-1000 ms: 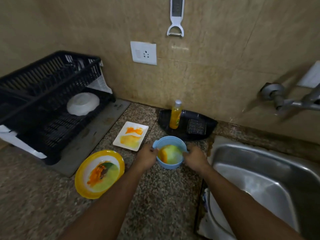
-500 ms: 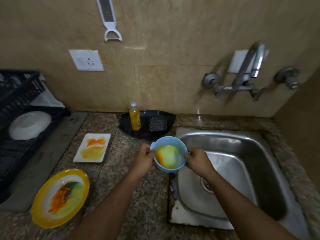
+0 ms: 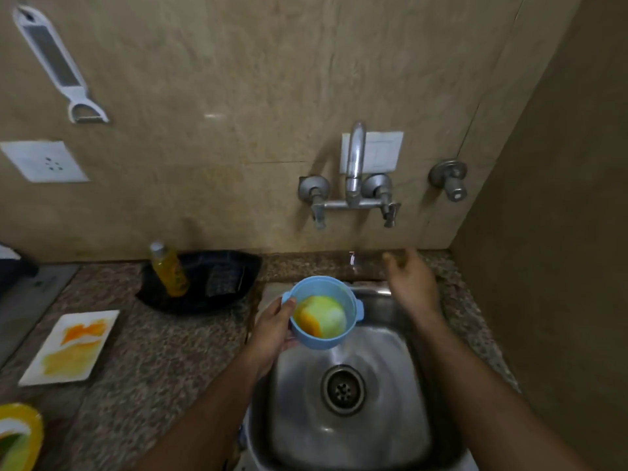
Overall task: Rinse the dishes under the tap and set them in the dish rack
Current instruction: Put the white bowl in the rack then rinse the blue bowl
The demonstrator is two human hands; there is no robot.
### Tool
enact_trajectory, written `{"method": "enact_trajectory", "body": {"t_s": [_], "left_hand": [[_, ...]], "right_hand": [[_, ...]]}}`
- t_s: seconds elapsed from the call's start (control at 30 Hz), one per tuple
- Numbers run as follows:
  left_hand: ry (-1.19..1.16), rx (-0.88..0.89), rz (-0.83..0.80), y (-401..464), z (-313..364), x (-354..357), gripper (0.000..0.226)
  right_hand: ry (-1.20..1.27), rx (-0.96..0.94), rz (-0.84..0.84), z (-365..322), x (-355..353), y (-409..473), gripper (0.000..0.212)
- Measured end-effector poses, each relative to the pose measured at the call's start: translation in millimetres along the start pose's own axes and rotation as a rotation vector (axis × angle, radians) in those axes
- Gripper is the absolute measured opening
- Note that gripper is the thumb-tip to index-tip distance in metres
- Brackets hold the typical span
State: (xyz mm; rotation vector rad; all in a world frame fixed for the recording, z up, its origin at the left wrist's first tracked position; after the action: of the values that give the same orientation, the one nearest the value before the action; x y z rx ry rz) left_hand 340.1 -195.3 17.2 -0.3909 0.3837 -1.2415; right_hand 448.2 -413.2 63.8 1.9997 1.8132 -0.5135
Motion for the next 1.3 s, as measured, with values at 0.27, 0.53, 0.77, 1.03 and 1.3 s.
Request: {"method": "enact_trajectory", "body": {"t_s": [0.27, 0.53, 0.77, 1.03, 1.3], "left_hand": [[-0.02, 0.006, 0.046, 14, 14, -1, 0.02], [-0.056, 0.037, 0.031, 20, 22, -5, 0.025], [-0.066, 0.06, 0.006, 20, 26, 1, 0.022], [-0.082, 0.084, -0.01, 24, 25, 4, 0.027], [-0.08, 0.101, -0.045, 27, 22, 9, 0.02]], "right_hand": [[-0.318, -0.172, 0.104, -44, 0, 71, 0.044], [-0.205, -0.111, 0.117, -43, 10, 73, 0.033], [0.034, -0.032, 0.097, -40, 13, 75, 0.028], [0.197, 0.017, 0.082, -43, 14, 74, 0.025], [0.266, 0.059, -0.001, -32, 11, 68, 0.02]]}}
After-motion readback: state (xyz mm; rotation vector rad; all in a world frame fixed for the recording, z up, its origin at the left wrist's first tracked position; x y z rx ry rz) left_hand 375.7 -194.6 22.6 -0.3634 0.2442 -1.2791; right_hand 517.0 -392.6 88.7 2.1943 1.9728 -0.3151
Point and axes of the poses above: each hand's wrist, its own y-axis towards the middle knuckle, its own x-axis out of the palm, z = x × y, the point moved 1 cm from there along y, towards the middle knuckle, and after that the axes turned 6 degrees about y, right-handed, at the moved point
